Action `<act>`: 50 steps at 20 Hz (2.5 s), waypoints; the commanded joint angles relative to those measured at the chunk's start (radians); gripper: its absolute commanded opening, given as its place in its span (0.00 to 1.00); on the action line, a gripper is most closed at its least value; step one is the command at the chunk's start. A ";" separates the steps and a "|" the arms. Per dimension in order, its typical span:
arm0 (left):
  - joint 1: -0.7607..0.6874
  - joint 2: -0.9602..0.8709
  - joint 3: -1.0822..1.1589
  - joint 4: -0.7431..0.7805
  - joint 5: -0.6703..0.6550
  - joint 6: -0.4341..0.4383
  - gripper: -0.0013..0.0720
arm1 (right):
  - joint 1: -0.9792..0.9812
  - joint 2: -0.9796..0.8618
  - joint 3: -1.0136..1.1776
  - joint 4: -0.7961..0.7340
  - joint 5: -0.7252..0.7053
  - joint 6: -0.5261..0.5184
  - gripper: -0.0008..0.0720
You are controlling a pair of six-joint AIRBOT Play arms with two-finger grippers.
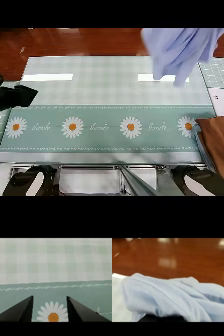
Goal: Fold the shirts.
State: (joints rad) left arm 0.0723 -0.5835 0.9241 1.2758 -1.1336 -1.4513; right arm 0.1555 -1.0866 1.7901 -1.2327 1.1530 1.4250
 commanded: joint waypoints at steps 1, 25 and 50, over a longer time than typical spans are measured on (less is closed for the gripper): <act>0.002 0.027 -0.012 -0.051 -0.033 -0.001 0.71 | 0.227 0.024 -0.089 0.000 0.094 0.006 0.05; 0.108 0.008 -0.220 -0.121 -0.060 -0.002 0.71 | 0.028 -0.176 -0.461 0.088 0.043 0.098 0.57; 0.051 -0.682 -0.290 -0.792 -0.193 0.765 0.04 | -0.009 0.053 -1.233 0.377 -0.150 0.038 0.57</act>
State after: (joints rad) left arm 0.0753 -1.2625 0.6296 0.4576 -1.3140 -0.6498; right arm -0.0013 -0.9768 0.5591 -0.8692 1.0939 1.3933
